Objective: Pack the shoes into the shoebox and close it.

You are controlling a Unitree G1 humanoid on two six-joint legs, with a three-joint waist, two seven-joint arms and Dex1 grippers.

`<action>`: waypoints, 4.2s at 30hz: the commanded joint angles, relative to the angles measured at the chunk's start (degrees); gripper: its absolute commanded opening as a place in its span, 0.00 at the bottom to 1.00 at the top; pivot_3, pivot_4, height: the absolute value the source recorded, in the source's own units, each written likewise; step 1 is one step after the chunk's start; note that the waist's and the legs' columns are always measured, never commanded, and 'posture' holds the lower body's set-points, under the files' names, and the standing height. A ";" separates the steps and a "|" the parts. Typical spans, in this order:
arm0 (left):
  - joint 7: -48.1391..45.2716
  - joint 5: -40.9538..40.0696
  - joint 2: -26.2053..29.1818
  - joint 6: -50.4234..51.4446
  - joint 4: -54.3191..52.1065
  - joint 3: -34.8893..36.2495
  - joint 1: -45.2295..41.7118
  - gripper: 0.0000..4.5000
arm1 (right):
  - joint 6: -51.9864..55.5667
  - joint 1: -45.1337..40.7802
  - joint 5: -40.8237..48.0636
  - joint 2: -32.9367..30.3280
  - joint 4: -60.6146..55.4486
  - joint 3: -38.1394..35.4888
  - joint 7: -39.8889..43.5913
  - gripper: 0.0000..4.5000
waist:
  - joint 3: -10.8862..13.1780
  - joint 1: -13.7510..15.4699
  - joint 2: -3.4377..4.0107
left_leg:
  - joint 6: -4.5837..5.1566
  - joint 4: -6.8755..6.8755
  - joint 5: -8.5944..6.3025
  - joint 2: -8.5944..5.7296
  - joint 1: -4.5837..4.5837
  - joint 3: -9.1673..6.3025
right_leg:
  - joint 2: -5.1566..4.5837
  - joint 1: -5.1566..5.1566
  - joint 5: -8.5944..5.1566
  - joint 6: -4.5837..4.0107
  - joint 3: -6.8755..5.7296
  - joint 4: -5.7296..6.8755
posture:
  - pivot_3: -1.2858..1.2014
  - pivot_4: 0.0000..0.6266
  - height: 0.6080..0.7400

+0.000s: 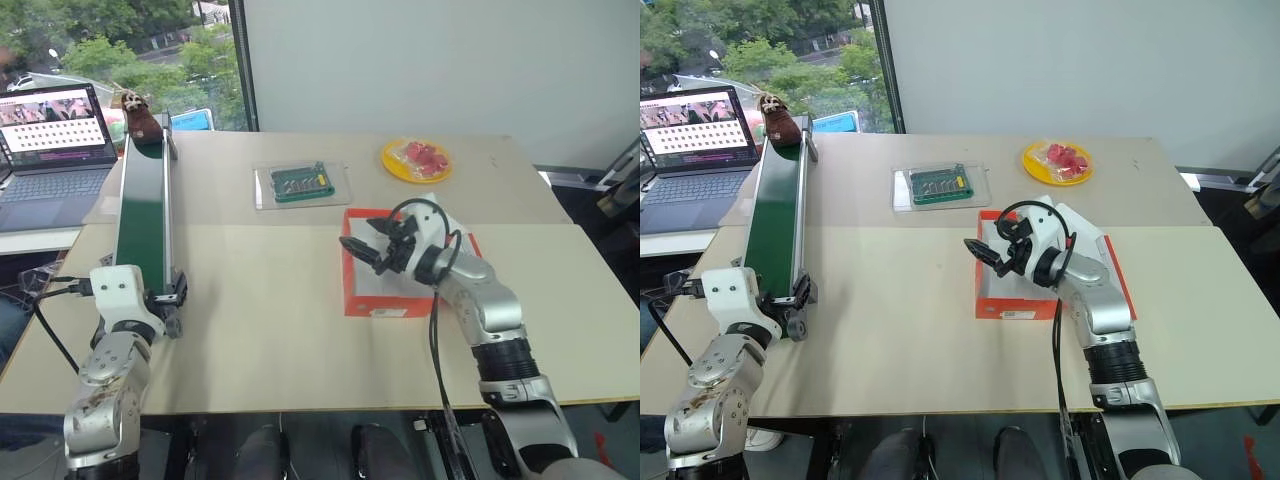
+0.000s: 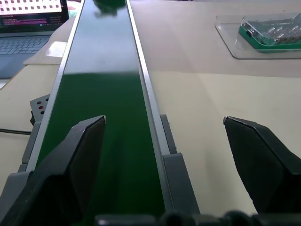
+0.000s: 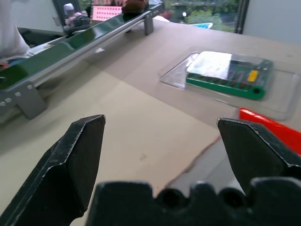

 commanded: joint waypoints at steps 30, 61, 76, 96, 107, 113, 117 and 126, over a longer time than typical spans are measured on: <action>6.08 4.18 9.46 -5.40 40.38 4.31 -33.34 0.98 | -7.96 -6.96 -5.37 1.75 2.31 5.14 6.41 1.00 | 0.01 0.00 -0.02 | -0.15 -0.08 0.07 -0.06 -0.08 -0.05 | 0.03 -0.05 0.05 -0.02 -0.18 0.18 | 0.52 0.24 1.00; 16.85 -1.83 4.21 -8.45 59.27 9.56 -44.93 0.21 | -9.91 -7.64 -8.90 0.67 4.80 4.78 4.86 1.00 | -0.01 -0.17 0.00 | -0.31 -0.16 0.17 -0.08 0.17 0.00 | 0.04 0.01 0.09 -0.02 -0.18 0.25 | 0.52 0.24 1.00; 3.12 -2.23 3.75 -12.50 43.37 -0.43 -47.26 0.01 | -5.34 -10.23 -3.72 2.24 4.56 -1.38 1.22 1.00 | 0.03 0.28 -0.06 | -0.82 -0.20 0.48 -0.09 -0.34 -0.01 | 0.06 -0.24 0.12 -0.07 -0.36 0.19 | 0.52 0.24 1.00; -15.24 -14.28 -10.58 6.06 31.07 -13.79 -55.37 0.01 | 20.80 -17.80 23.33 6.82 5.65 -24.78 -17.94 1.00 | 0.04 -0.40 -0.05 | -0.32 -0.21 0.25 -0.07 -0.53 -0.18 | 0.17 -0.29 0.14 -0.05 -0.35 0.02 | 0.52 0.24 1.00; -13.53 -16.89 -16.90 9.33 31.12 -12.78 -55.96 0.01 | 20.25 -18.10 26.79 6.73 5.86 -26.59 -20.08 1.00 | 0.04 -0.16 -0.05 | -0.31 -0.21 0.25 -0.10 -0.54 -0.18 | 0.15 -0.28 0.14 -0.04 -0.33 -0.01 | 0.52 0.24 1.00; -12.92 -18.14 -19.90 11.17 29.55 -13.30 -55.74 0.01 | 20.89 -18.38 28.58 7.23 6.25 -26.70 -20.23 1.00 | 0.04 -0.18 -0.05 | -0.30 -0.21 0.24 -0.09 -0.53 -0.18 | 0.17 -0.29 0.14 -0.04 -0.31 -0.02 | 0.52 0.24 1.00; -12.78 -18.72 -21.33 11.85 29.19 -13.54 -55.49 0.01 | 20.71 -18.70 29.62 7.66 6.54 -26.74 -20.46 1.00 | 0.04 -0.23 -0.05 | -0.29 -0.21 0.24 -0.09 -0.53 -0.18 | 0.17 -0.29 0.14 -0.03 -0.30 -0.02 | 0.52 0.24 1.00; -13.39 -18.04 -21.07 11.88 30.51 -13.91 -55.76 0.01 | 19.93 -18.93 30.62 8.21 6.42 -26.78 -20.85 0.49 | 0.04 -0.16 -0.05 | -0.29 -0.21 0.24 -0.10 -0.54 -0.18 | 0.17 -0.28 0.14 -0.03 -0.30 -0.03 | 0.52 0.24 1.00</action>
